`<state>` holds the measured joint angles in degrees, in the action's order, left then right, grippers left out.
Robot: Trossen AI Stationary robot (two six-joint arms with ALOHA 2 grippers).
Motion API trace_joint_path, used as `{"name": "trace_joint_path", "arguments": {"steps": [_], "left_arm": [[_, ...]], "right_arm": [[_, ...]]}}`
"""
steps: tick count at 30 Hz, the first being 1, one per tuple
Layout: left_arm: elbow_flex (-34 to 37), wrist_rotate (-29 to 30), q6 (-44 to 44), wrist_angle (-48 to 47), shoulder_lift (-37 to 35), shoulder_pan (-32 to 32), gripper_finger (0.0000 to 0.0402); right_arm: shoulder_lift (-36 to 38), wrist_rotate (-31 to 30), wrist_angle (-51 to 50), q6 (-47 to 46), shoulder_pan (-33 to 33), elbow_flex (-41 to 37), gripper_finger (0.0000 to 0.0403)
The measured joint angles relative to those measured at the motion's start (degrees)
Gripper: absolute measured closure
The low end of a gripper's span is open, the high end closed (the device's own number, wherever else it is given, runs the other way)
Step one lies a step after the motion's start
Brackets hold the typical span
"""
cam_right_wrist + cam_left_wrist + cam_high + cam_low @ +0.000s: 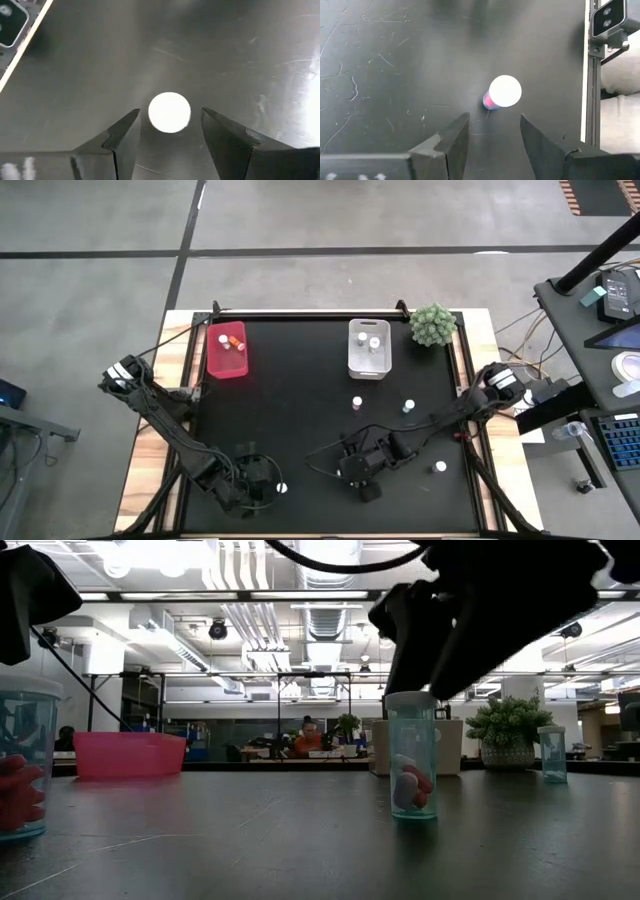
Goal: Pick and place medicine bottles into bin by pill shape (circle, oval)
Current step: Put the blue capsule bottle into the white bin
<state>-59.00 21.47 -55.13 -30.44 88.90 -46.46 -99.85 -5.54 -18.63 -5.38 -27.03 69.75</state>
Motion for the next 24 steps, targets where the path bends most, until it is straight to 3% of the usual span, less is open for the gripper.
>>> {"name": "trace_joint_path", "arguments": {"steps": [11, 24], "left_arm": [[-0.3, -0.2, 0.0, 0.0, -0.1, 0.0, 0.0242], [-0.2, -0.6, 0.6, -2.4, -4.4, 0.0, 0.0242]], "right_arm": [[-1.9, 0.9, 3.1, 0.6, 0.1, 0.0, 0.0207], [-2.7, 1.6, 3.1, -0.1, 0.2, 0.0, 0.0299]]}}
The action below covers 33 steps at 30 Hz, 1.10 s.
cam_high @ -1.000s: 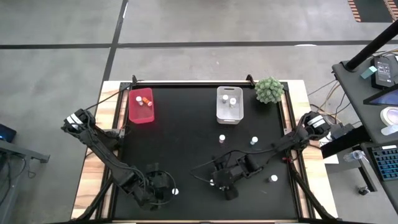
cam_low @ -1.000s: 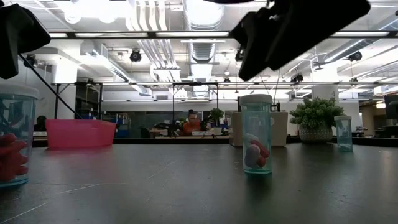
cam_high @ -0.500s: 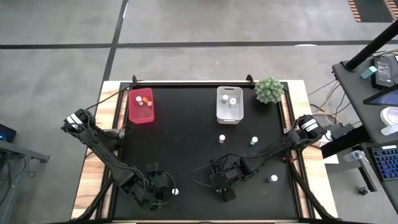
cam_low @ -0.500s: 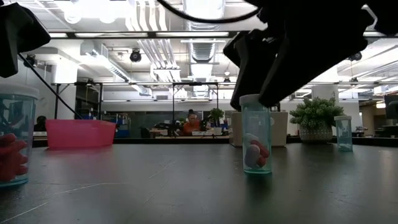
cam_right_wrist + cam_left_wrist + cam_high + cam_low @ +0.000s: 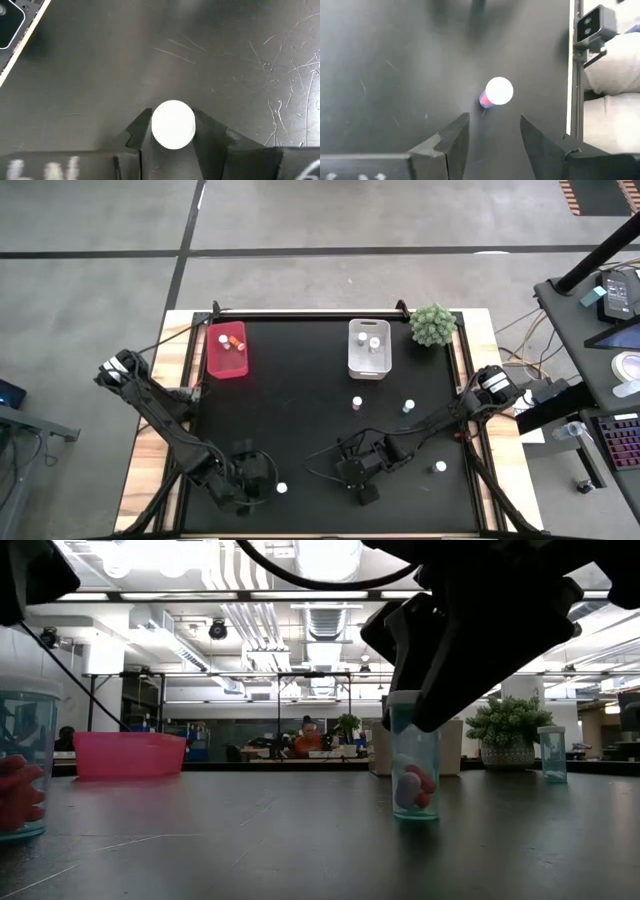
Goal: Pick and place medicine bottles into bin by pill shape (circle, oval)
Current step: Put the blue capsule bottle into the white bin
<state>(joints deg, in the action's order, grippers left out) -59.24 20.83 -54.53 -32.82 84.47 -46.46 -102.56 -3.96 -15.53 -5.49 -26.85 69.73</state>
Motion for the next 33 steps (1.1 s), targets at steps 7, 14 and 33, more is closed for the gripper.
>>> {"name": "trace_joint_path", "arguments": {"steps": [7, 14, 33], "left_arm": [[0.2, 5.4, 8.6, -0.8, -5.4, 1.7, 0.0242], [0.8, 14.9, 25.2, -0.7, -12.2, 4.7, 0.0242], [14.9, 27.1, 62.5, 17.8, -28.7, 18.7, 0.0242]], "right_arm": [[1.7, -0.5, -0.9, 2.3, 0.7, 0.0, 0.0282], [9.8, -0.6, -7.5, 5.6, 5.3, 0.1, 0.0288], [28.0, -0.6, -15.7, 9.7, 46.0, -2.4, 0.0289]]}}
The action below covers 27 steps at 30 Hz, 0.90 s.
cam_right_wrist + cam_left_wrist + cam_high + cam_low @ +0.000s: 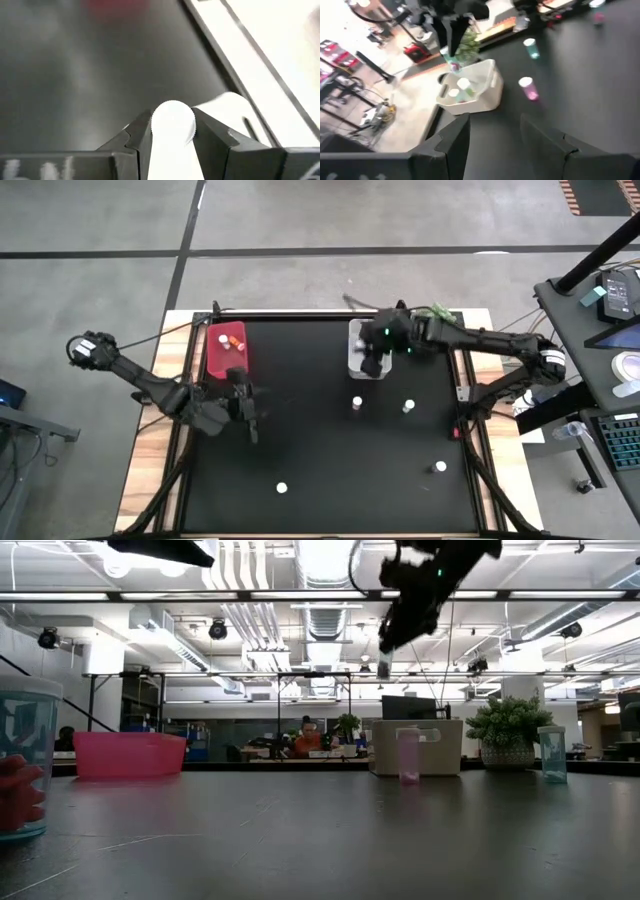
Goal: Pick and place medicine bottles into bin by pill shape (circle, oval)
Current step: Put the blue capsule bottle into the white bin
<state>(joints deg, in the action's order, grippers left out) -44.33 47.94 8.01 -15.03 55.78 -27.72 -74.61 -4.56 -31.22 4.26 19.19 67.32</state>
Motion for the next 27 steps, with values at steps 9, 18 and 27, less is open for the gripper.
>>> {"name": "trace_joint_path", "arguments": {"steps": [9, 18, 27], "left_arm": [[8.5, 0.8, 5.1, 14.6, -5.6, 6.1, 0.0242], [11.5, 0.9, 9.0, 17.9, -7.8, 6.3, 0.0242], [11.4, 1.0, 12.3, 17.6, -10.0, 6.3, 0.0242]], "right_arm": [[-6.0, 1.7, 6.4, -3.7, 7.1, -6.5, 0.0289], [-12.6, -1.3, 9.0, -9.4, 7.1, -7.6, 0.0288], [-15.1, -1.5, 9.3, -10.7, 7.1, -7.5, 0.0285]]}}
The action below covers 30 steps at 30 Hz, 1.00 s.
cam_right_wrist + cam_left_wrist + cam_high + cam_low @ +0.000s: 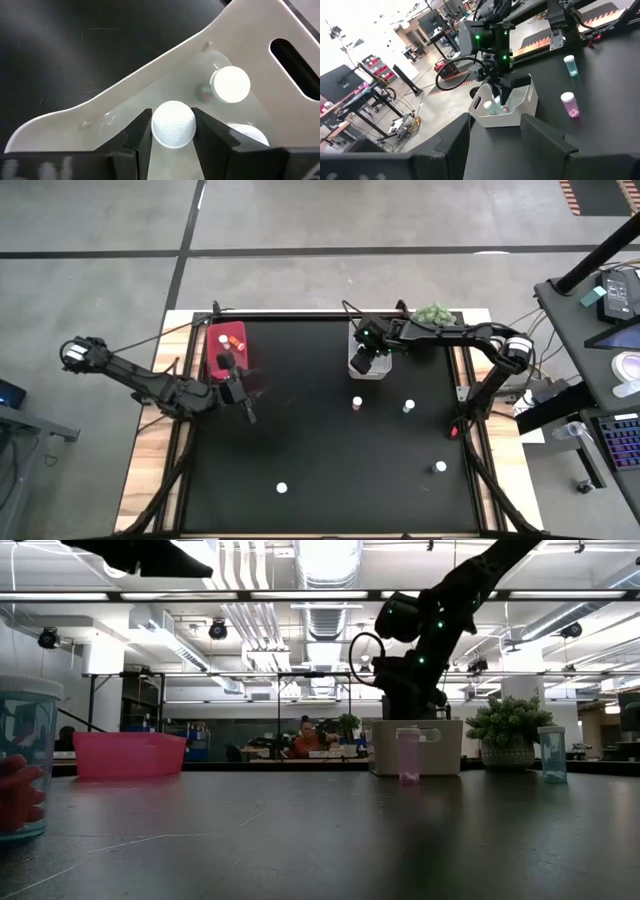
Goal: Pick and place medicine bottles into bin by pill shape (circle, oval)
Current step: Put the blue capsule bottle into the white bin, then put the green tablet bottle into the red bin
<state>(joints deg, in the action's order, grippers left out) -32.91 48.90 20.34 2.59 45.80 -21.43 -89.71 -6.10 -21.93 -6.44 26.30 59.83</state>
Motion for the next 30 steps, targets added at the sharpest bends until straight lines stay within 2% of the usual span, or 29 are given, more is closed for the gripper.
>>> {"name": "trace_joint_path", "arguments": {"steps": [15, 21, 26, 30], "left_arm": [[-0.3, 0.0, 6.1, 3.4, -0.2, 0.0, 0.0242], [-0.3, -0.1, 5.5, 4.8, 0.2, 0.0, 0.0242], [-0.3, -1.9, -1.3, 6.0, 2.2, 0.0, 0.0242], [-0.8, -5.8, -8.4, 5.9, 5.9, 0.0, 0.0242]], "right_arm": [[0.3, -0.1, -0.2, -0.2, 0.0, 0.0, 0.0227], [5.0, -0.1, -0.8, 0.0, -0.2, 0.0, 0.0224], [11.5, -0.1, -1.1, 0.0, -1.9, -1.1, 0.0232], [17.2, -0.1, 4.9, 0.9, -5.6, -5.3, 0.0240]]}}
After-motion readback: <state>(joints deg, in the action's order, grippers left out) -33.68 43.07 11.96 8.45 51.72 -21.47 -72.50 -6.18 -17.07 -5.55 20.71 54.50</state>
